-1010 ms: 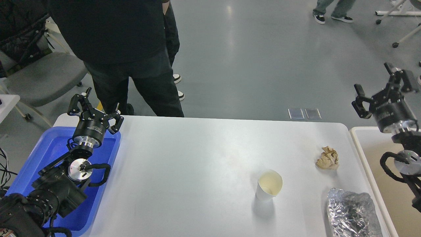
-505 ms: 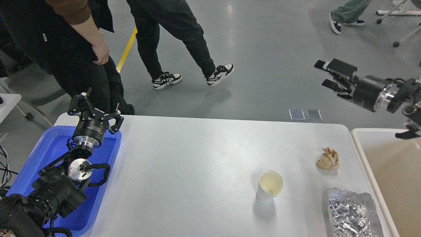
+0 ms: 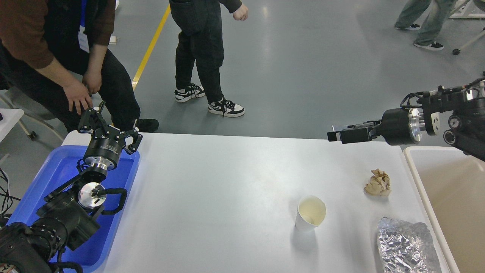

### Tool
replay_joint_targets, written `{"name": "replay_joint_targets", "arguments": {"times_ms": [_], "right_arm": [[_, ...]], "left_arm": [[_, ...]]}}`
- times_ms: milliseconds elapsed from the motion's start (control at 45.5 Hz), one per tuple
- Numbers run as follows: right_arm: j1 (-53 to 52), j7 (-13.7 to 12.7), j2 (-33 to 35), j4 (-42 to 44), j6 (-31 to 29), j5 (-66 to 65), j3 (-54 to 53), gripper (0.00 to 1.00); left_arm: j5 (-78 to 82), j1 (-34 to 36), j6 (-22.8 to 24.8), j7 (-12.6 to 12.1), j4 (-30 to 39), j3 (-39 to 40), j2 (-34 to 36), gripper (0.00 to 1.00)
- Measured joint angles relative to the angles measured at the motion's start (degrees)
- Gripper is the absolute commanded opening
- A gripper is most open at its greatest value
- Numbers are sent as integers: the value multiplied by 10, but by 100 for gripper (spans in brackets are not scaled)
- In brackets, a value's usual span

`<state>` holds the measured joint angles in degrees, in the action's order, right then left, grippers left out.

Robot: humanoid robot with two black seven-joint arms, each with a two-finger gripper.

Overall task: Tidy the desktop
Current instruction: 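Raise the right gripper and swing it toward the white paper cup, then lower the right gripper around the paper cup rim and close it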

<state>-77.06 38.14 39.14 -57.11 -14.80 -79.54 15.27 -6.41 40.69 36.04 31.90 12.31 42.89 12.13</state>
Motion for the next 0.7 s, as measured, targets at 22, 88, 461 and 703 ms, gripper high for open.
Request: {"name": "replay_joint_targets", "arguments": {"times_ms": [22,88,461,703], "right_arm": [[-1,0,-5,-2,0,-5,7,99],[-4,0,-24,-6,0,-17,30,99],[52,-3,-113,44,34,-39,84,98],[98,-3,-138,83,70,-40,93,98]], "left_arm": [[0,0,0,0,0,0,0,100],[0,0,0,0,0,0,0,100],[0,0,0,0,0,0,0,100],[0,0,0,0,0,0,0,100]]}}
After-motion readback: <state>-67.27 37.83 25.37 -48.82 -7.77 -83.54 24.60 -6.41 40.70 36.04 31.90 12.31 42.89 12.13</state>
